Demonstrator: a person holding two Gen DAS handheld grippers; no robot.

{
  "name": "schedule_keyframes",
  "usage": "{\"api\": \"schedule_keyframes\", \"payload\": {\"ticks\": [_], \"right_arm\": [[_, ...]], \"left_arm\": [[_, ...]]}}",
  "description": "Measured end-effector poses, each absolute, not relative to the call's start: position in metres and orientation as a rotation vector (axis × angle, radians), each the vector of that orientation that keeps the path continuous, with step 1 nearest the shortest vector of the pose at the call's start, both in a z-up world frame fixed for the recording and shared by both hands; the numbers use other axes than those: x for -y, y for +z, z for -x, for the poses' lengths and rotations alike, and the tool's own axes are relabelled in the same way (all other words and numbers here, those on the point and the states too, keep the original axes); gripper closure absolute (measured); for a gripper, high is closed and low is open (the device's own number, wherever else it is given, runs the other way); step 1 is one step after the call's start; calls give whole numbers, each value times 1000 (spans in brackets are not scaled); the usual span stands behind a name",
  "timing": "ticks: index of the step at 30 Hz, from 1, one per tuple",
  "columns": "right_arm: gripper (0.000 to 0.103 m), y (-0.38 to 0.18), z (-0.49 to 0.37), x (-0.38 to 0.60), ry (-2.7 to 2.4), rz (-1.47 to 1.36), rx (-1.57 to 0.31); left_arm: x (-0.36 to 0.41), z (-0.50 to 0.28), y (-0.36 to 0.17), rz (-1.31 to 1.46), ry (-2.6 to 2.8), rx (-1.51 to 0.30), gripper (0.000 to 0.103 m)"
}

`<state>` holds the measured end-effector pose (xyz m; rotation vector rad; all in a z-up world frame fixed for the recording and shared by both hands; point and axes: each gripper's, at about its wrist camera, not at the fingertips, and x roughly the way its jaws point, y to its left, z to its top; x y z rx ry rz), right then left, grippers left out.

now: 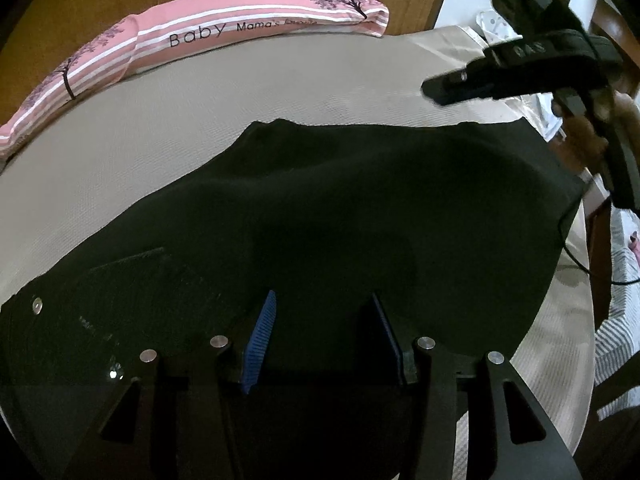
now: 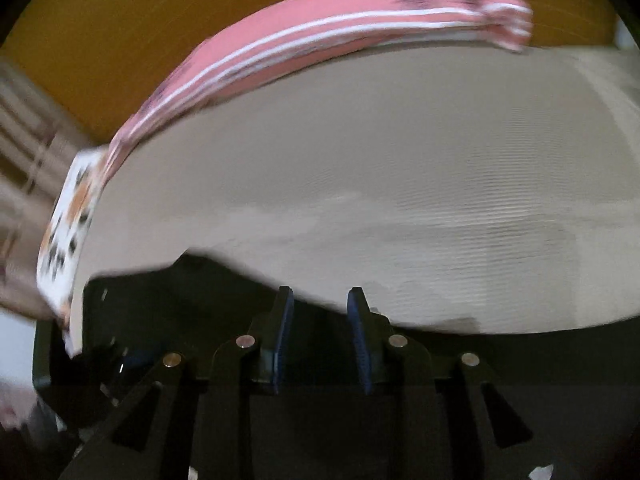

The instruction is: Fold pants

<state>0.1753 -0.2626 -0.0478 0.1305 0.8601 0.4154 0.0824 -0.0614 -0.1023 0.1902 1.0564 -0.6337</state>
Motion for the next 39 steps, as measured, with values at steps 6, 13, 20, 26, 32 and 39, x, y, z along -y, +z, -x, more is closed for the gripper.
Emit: {"api": "schedule_keyframes", "payload": {"ticks": [6, 13, 20, 26, 32, 39], "right_arm": [[78, -79, -173, 227, 487, -56, -948], [79, -79, -194, 240, 290, 30, -864], [69, -48, -199, 186, 560, 133, -854], [66, -60, -227, 136, 627, 246, -913], [92, -63, -233, 126, 724, 234, -932], [97, -66, -240, 109, 667, 229, -881]], "left_arm": [[48, -90, -100, -85, -648, -1072, 53], [20, -90, -85, -51, -560, -1020, 51], [-28, -89, -72, -17, -419, -984, 49], [-76, -86, -78, 8, -293, -1009, 49], [-91, -83, -84, 15, -280, -1013, 49], [-90, -83, -88, 10, -270, -1001, 49]]}}
